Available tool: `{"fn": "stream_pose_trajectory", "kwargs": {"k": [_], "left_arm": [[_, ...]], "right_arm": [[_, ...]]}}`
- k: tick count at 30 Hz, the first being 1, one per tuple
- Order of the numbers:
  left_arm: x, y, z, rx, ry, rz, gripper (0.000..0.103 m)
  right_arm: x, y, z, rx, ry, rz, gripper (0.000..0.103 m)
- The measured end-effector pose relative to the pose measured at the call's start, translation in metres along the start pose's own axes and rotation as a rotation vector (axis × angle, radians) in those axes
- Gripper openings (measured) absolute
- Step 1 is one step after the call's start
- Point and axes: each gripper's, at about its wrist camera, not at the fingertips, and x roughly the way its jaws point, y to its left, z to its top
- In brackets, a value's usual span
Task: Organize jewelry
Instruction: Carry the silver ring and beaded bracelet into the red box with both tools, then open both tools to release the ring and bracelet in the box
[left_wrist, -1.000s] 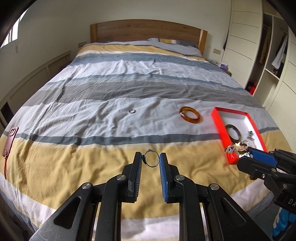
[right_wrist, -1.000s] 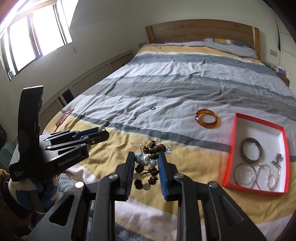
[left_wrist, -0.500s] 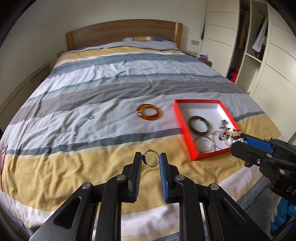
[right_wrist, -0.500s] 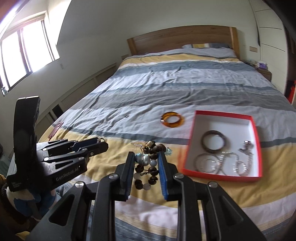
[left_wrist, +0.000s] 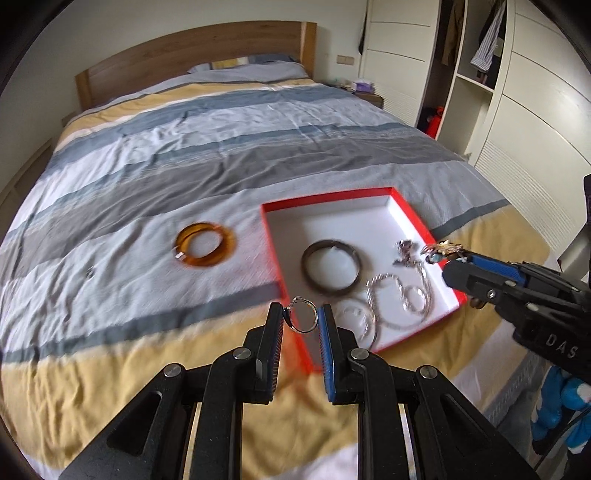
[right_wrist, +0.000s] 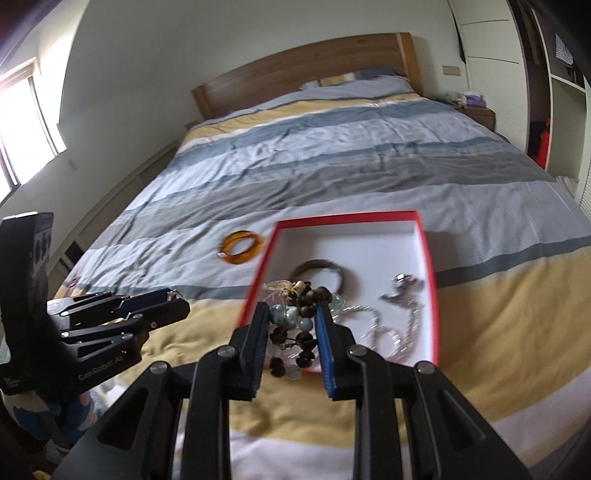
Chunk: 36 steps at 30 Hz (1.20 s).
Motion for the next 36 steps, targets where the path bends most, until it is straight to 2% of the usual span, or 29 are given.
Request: {"fn": "stream_pose_trajectory", "kwargs": {"k": [8,14,23,36], "left_arm": [[0.069,-0.009,0.055,0.037,0.016,-0.001,0.019],[0.117,-0.003,0.074,0.041,0.042,0.024,0.019],[0.158,0.004,0.066,0.023,0.085,0.017,0.019],[0.162,0.000,0.059,0.047,0.088,0.003,0.021]], "right_arm": [[0.057,-0.042,0.035,0.021,0.035,-0.036,0.023],[0.103,-0.070,0.054,0.042,0.069,-0.057,0.023],[0.146,-0.083,0.052,0.034,0.130,-0.102,0.024],[0.148,-0.083,0.049,0.034,0.152,-0.149,0.026]]}}
